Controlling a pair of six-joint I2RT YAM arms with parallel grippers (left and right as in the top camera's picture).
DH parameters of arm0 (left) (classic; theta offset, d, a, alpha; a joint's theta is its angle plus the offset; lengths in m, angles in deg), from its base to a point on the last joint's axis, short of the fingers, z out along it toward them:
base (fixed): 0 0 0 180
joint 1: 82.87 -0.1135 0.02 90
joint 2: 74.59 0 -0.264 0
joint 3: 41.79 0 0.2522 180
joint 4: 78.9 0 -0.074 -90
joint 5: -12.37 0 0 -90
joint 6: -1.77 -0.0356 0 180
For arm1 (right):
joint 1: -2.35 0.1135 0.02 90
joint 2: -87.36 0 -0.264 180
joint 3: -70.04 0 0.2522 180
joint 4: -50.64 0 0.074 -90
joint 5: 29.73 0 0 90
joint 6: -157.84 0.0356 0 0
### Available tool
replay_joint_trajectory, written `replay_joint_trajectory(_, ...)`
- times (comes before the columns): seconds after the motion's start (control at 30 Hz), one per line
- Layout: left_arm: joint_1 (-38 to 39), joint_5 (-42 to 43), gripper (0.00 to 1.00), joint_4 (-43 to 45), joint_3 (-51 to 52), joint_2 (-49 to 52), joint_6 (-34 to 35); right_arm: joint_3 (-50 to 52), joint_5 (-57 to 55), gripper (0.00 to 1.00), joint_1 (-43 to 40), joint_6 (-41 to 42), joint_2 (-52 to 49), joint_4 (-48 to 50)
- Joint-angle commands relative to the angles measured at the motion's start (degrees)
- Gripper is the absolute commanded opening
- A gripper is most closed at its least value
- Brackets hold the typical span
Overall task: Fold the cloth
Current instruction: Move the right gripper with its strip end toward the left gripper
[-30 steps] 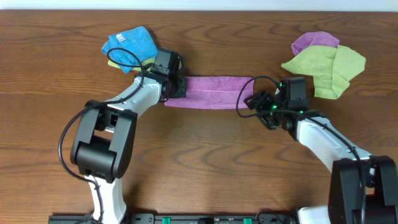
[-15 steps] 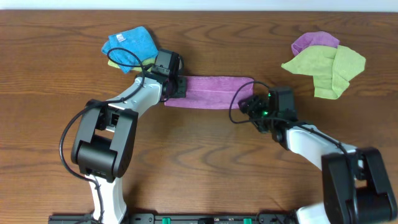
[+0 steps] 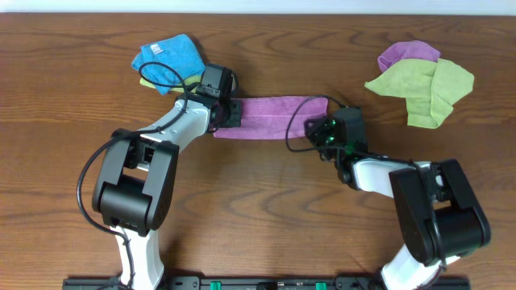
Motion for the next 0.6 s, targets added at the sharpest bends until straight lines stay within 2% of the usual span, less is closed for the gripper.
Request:
replay_joint_trajectory(0.0,0.13,-1.09,0.06,-0.79,-0.92,0.85,-0.57,1.40,-4.94,0.09,0.35,-4.26,-2.40,1.44)
replay_joint_trajectory(0.03,0.13,-1.07,0.06,-0.79,-0.92,0.85,-0.44,1.33,-4.92,0.01,0.35,-5.73,-2.40,2.47)
replay_joint_trajectory(0.27,0.11,-1.09,0.05,-1.62,-0.92,0.83,0.72,0.44,-2.47,0.01,0.37,-14.80,0.85,5.90)
replay_joint_trajectory(0.57,0.11,-1.27,0.06,-2.19,-0.92,0.83,0.72,-3.02,-0.61,0.01,2.23,-23.26,9.44,-1.75)
